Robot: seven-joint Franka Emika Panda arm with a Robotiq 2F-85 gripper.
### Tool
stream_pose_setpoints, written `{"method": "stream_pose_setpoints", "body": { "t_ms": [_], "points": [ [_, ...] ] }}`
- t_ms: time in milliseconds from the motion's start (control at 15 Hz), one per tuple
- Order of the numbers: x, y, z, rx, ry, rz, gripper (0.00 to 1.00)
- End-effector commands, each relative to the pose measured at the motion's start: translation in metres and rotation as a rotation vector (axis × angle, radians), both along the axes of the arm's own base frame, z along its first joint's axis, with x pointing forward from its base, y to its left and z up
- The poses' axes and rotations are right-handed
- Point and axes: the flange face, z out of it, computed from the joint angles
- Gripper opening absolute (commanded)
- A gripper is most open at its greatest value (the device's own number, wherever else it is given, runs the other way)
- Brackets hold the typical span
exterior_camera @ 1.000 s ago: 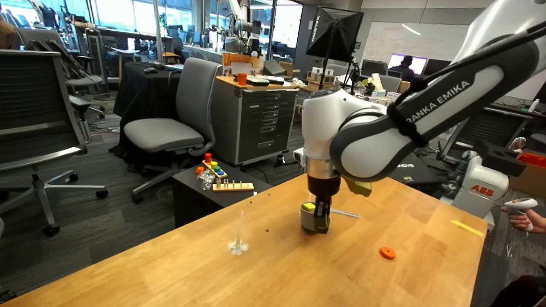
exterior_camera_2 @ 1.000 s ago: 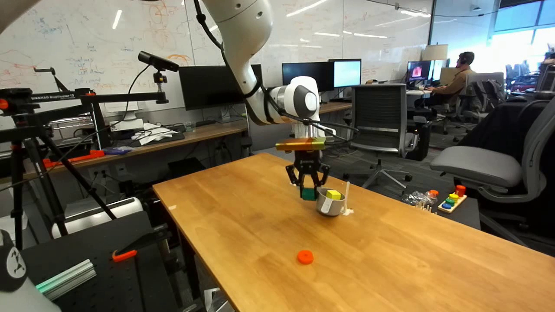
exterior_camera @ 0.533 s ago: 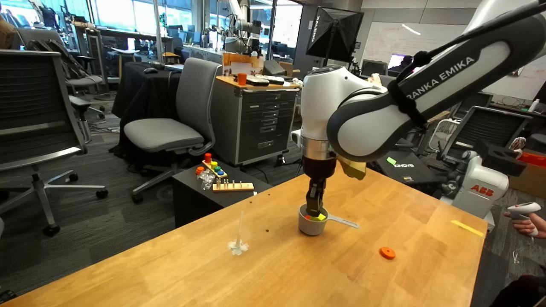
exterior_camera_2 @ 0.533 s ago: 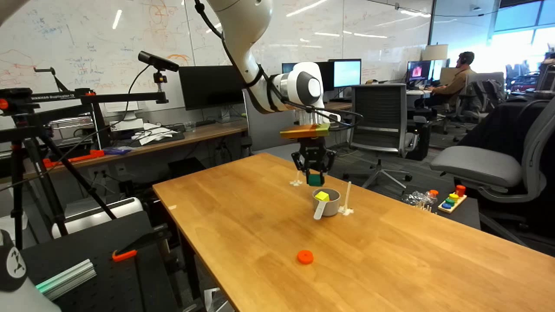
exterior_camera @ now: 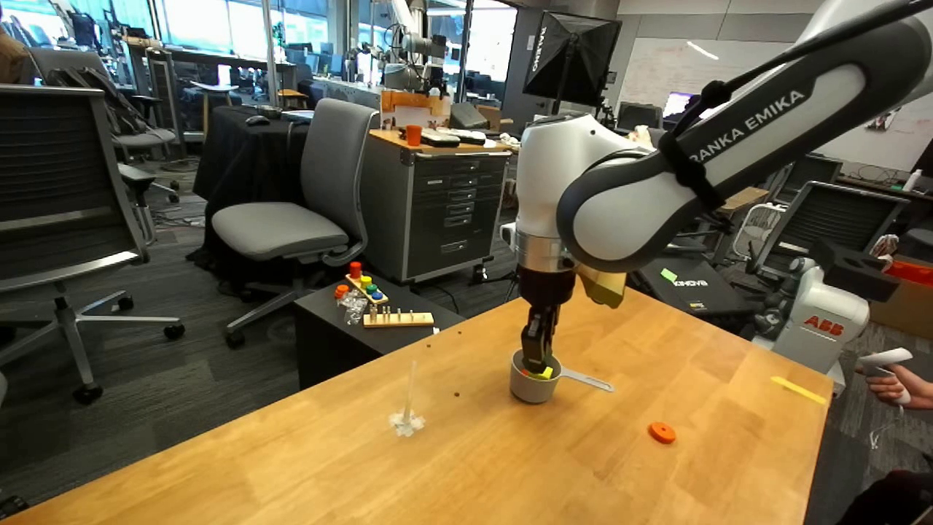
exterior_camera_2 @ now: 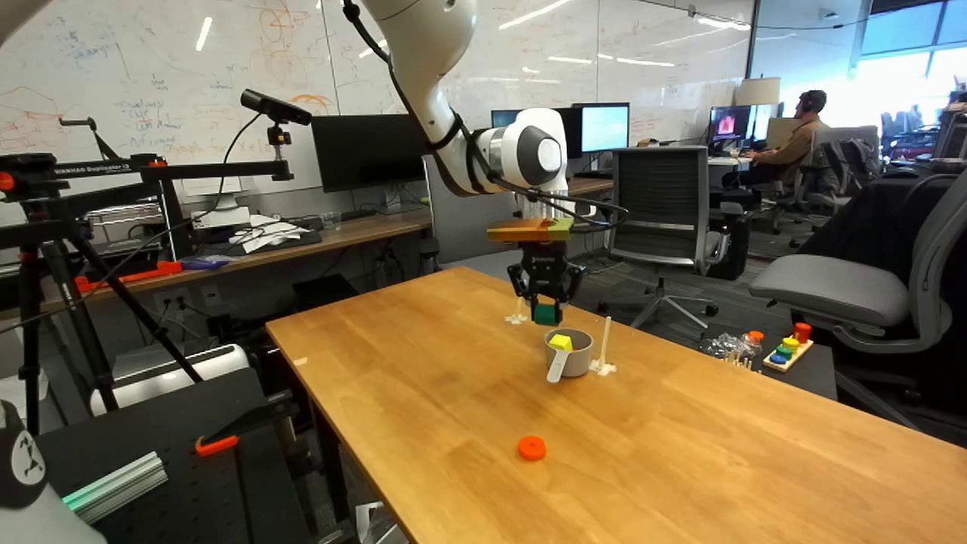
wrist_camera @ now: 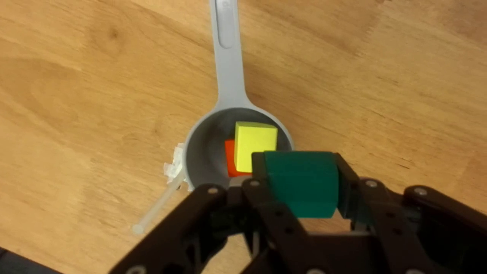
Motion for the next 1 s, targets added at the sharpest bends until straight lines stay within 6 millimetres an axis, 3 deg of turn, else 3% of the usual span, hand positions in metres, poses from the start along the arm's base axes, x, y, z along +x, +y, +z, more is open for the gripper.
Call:
{"method": "stream_pose_setpoints", "body": {
  "t_ms": [0, 400, 800, 867, 933],
  "points": [
    [0.006, -0.009, 0.002, 0.015, 0.008, -0.054, 0.18],
    [0.013, -0.032, -0.007, -0.031, 0.000, -0.111, 0.18],
    [0.016, -0.034, -0.010, -0.045, 0.000, -0.131, 0.18],
    [0.016, -0.033, -0.011, -0.045, 0.002, -0.133, 0.68],
    [0.016, -0.033, -0.011, -0.048, 0.007, -0.138, 0.68]
  ]
}}
